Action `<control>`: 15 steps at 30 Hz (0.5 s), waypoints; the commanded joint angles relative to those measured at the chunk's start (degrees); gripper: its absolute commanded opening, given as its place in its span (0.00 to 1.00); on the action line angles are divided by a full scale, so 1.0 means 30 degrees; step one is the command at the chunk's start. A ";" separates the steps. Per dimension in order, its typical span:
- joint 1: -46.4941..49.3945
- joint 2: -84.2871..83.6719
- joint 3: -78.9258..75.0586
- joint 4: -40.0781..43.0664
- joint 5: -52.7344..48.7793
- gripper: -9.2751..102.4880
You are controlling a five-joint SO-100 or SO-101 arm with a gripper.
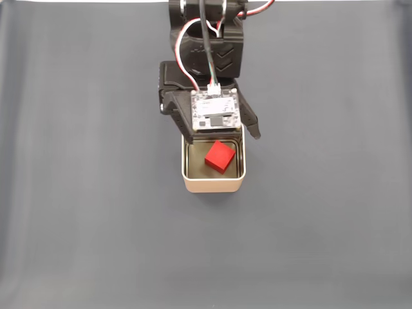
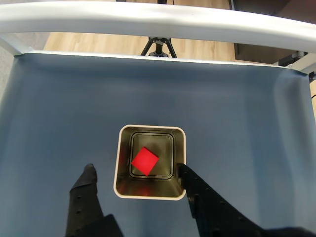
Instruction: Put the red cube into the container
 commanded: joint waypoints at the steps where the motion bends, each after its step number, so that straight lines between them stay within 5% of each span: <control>1: 0.0176 0.0967 -0.0234 -0.0322 -0.0205 0.43; 10: 0.0000 0.1436 0.0176 -0.0996 -0.0059 0.39; 15: 0.0117 0.2051 0.0557 -0.1934 0.0615 0.20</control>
